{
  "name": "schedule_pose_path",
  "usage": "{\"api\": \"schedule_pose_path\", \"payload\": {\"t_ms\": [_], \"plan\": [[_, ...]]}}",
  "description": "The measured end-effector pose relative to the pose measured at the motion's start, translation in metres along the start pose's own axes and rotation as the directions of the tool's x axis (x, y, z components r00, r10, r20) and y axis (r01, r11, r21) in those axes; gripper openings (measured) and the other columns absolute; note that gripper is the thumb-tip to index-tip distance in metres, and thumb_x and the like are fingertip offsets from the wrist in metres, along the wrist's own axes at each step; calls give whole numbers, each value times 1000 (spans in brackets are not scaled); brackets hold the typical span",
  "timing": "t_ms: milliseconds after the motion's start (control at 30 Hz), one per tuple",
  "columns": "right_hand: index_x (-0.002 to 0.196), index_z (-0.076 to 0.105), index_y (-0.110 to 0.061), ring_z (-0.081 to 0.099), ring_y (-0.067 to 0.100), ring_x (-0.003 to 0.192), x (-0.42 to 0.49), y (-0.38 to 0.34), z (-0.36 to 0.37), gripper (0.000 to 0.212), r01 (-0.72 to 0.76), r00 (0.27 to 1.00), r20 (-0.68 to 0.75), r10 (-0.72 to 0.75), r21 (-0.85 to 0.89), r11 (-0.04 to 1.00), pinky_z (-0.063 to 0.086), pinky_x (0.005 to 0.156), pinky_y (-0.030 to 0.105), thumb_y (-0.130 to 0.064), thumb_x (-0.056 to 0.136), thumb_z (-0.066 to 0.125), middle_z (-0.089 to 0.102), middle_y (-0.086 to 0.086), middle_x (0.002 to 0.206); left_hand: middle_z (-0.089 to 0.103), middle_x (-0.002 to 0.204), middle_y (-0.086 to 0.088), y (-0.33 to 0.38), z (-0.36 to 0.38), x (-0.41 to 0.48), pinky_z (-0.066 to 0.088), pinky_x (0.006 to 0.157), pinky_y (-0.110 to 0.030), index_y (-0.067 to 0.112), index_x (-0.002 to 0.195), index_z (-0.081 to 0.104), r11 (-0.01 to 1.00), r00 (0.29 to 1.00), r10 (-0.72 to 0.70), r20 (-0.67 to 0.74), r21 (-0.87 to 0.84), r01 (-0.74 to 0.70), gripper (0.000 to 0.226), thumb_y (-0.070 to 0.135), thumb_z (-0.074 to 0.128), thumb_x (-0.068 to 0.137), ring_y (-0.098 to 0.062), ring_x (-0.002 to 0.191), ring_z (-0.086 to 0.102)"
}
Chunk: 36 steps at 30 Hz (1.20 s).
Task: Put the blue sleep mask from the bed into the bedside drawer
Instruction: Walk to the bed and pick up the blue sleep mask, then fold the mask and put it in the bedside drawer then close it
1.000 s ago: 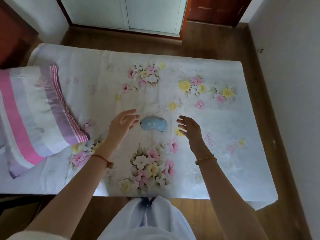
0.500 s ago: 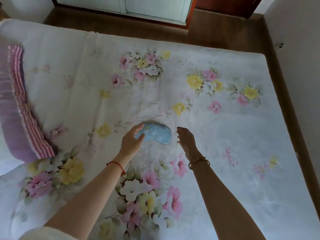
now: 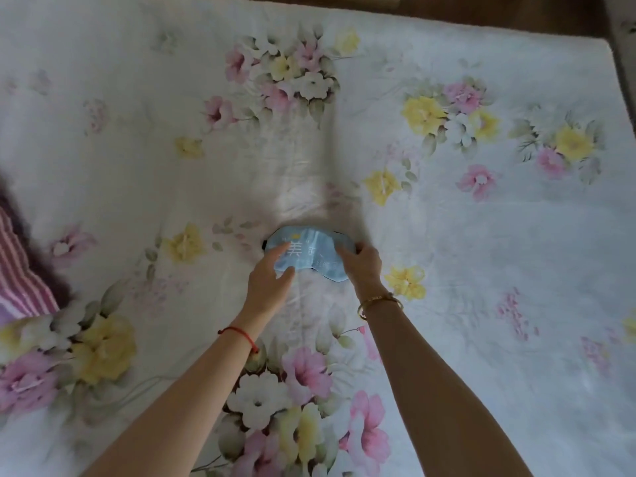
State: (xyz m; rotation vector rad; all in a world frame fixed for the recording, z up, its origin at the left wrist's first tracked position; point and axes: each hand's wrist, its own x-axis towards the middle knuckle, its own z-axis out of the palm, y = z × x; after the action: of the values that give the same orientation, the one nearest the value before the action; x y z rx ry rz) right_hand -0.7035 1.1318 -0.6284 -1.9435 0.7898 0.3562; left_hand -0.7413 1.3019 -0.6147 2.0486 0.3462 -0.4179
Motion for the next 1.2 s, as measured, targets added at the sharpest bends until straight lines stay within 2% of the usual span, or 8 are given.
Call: {"api": "schedule_pose_path", "payload": {"t_ms": [167,333,433,633,800,1000,1100,1200], "plan": [[93,61,-8,52,14,72,-23,-20,-8,11,2,993,116,-31,242,970,41,58,20,-15,85,63,57,0,79,53,147,1,7,-8,-1,35,100,-20,19,143,50,994,998,-66,21,-91,67,45,21,55,98,-17,136,51],[99,62,-7,58,20,83,-62,-35,-15,16,35,953,271,-132,335,942,47,72,32,-16,85,64,61,9,92,57,143,-2,28,-23,-16,44,106,-32,19,145,47,948,982,-169,82,-260,184,49,35,51,99,-19,133,53],[97,64,-13,60,21,86,-85,-36,-17,14,42,929,334,-160,334,942,47,76,35,-18,85,65,64,8,92,63,133,-4,37,-32,-34,52,83,-24,19,140,51,881,956,-220,193,-381,279,48,43,49,99,-22,124,61],[101,61,-10,60,17,79,-116,0,-2,15,89,930,333,-155,205,975,49,67,23,-10,86,65,65,1,85,65,127,-8,4,-35,-76,53,76,-23,12,134,54,841,892,-315,325,-341,421,47,34,65,93,-17,107,66],[106,62,-7,63,18,91,-127,44,25,25,102,954,267,-137,138,985,47,74,14,-1,82,63,66,2,99,71,106,-10,-44,-28,-90,58,89,-43,15,109,64,879,920,-362,153,-274,391,40,40,74,80,-30,105,69],[106,62,-15,60,20,91,-142,72,31,23,280,954,-95,-284,-54,958,51,78,30,-7,85,56,63,-2,102,70,97,3,-64,-32,-98,48,62,-17,14,111,62,976,973,-219,-75,-5,219,44,47,72,83,-14,86,66],[110,66,-18,54,19,101,-155,82,35,24,575,807,41,-589,-280,768,42,82,17,-17,88,57,63,0,109,72,100,1,-66,-35,-97,57,70,-24,12,115,65,970,968,-242,-71,-19,241,51,50,72,83,-17,89,69],[121,63,-21,47,23,115,-157,85,46,35,614,787,189,-587,-329,717,45,93,28,-32,88,59,58,3,125,75,110,-9,-72,-38,-92,62,80,-39,6,120,66,950,954,-297,-34,-114,291,53,42,75,82,-24,95,73]]}}
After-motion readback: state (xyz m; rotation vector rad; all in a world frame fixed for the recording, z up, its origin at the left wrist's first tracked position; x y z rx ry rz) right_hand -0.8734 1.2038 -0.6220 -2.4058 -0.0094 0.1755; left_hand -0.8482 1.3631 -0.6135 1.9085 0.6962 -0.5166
